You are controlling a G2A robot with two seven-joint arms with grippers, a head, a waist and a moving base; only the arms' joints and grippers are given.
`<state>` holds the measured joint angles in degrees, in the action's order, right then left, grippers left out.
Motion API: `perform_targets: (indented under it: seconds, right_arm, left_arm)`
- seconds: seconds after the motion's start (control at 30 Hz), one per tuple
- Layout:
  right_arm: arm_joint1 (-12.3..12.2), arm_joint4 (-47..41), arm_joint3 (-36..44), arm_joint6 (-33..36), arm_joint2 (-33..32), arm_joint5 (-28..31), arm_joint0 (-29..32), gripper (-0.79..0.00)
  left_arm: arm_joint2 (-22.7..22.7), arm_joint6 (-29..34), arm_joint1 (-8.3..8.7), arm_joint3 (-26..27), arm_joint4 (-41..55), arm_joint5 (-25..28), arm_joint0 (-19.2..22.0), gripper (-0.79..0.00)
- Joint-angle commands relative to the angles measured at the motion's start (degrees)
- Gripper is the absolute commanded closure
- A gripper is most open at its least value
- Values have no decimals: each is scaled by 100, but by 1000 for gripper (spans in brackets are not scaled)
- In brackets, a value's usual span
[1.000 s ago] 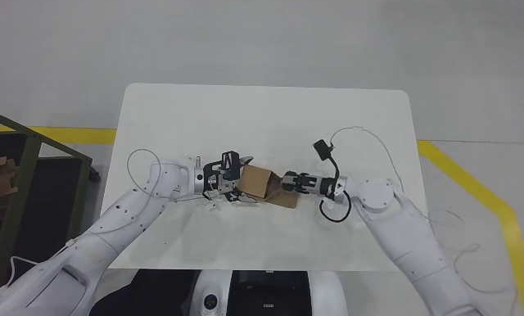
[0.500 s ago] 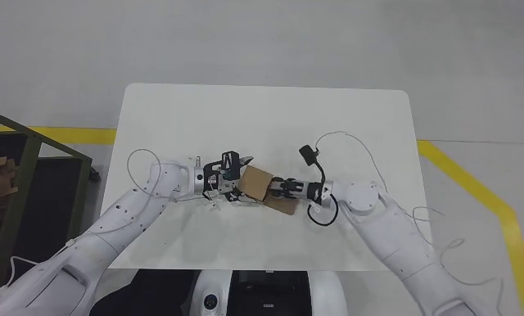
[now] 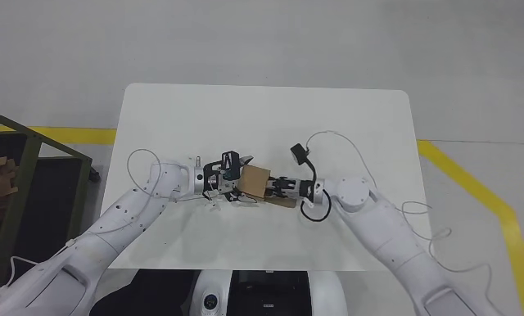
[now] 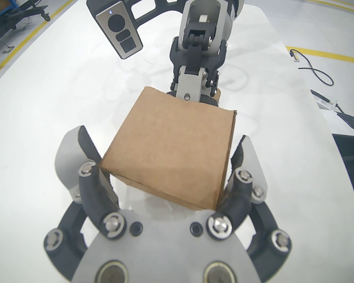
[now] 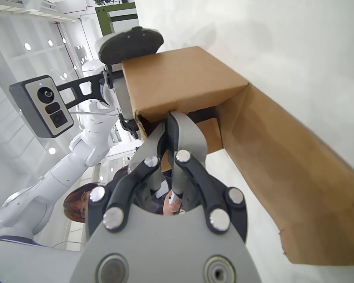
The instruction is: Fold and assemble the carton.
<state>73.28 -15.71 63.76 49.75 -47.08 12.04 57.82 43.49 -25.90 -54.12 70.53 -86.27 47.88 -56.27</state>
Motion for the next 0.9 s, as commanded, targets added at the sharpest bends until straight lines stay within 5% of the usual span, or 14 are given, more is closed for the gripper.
perform_targets:
  seconds: [0.0, 0.4, 0.87]
  right_arm:
    - [27, -70, -94, 46, 31, 43, -39, 0]
    - [-3, 282, -138, 124, -73, 120, -98, 0]
    - [-563, 1039, 1677, 101, -1452, -420, 1097, 0]
  left_arm:
    - [0, 0, 0, 0, 0, 0, 0, -785]
    - [0, 0, 0, 0, 0, 0, 0, -785]
    - [0, 0, 0, 0, 0, 0, 0, -785]
